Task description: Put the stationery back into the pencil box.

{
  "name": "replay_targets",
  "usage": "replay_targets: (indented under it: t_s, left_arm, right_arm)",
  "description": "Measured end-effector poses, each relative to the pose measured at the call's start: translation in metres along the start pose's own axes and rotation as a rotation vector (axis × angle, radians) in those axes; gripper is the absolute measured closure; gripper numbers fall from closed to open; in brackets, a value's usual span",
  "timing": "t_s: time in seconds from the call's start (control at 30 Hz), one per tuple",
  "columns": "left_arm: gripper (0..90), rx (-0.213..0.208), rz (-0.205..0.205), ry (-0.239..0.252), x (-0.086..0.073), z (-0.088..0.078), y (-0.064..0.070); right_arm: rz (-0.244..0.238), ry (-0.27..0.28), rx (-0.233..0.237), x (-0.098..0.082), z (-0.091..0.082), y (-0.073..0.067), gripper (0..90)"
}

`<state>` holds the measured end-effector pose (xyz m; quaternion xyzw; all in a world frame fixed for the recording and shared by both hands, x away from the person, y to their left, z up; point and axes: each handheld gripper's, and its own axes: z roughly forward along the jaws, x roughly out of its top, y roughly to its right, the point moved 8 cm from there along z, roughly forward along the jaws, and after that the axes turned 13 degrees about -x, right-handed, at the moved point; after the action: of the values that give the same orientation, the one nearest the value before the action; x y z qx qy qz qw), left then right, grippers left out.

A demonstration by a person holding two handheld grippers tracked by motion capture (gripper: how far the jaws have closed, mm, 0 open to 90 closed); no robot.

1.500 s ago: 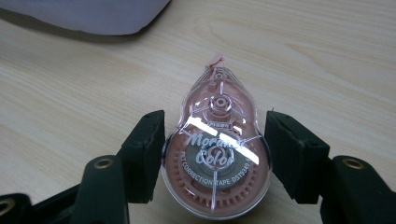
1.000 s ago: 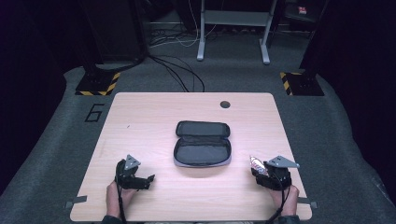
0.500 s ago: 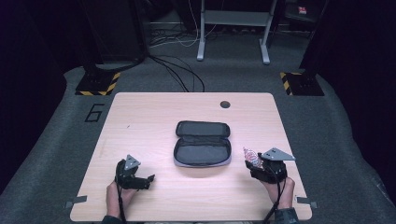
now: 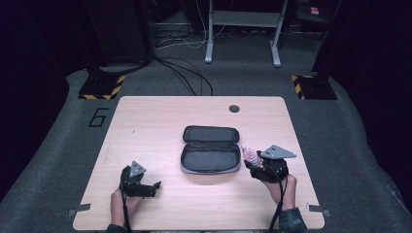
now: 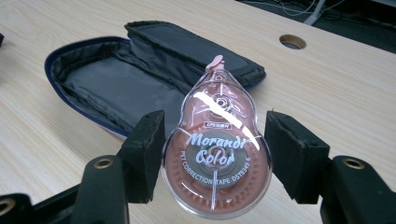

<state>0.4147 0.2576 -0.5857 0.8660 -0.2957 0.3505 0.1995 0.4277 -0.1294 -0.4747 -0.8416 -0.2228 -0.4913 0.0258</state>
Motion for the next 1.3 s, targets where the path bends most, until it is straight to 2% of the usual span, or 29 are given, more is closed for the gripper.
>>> replay_targets:
  t_s: [0.33, 0.37, 0.47, 0.63, 0.93, 1.3]
  left_arm:
    - [4.2, -0.006, -0.004, 0.004, 0.0, 0.0, 0.001]
    - [4.5, -0.004, 0.001, 0.005, 0.0, 0.0, 0.0]
    - [4.6, -0.006, 0.001, -0.002, 0.0, 0.0, 0.0]
    - [4.8, -0.004, 0.001, 0.005, 0.0, 0.0, 0.0]
    - [5.1, 0.0, 0.001, 0.011, 0.001, 0.0, 0.0]
    - [5.7, 0.001, 0.01, 0.009, 0.001, 0.0, 0.0]
  right_arm:
    - [-0.037, 0.018, 0.046, 0.019, 0.012, -0.018, 39.4]
    - [-0.029, 0.012, 0.05, 0.02, 0.014, -0.02, 39.4]
    - [-0.049, 0.014, 0.063, 0.024, 0.02, -0.023, 39.4]
    - [-0.045, 0.011, 0.081, 0.029, 0.031, -0.03, 39.4]
    - [-0.053, -0.008, 0.127, 0.033, 0.052, -0.048, 39.4]
    - [-0.065, -0.056, 0.167, 0.028, 0.075, -0.067, 39.4]
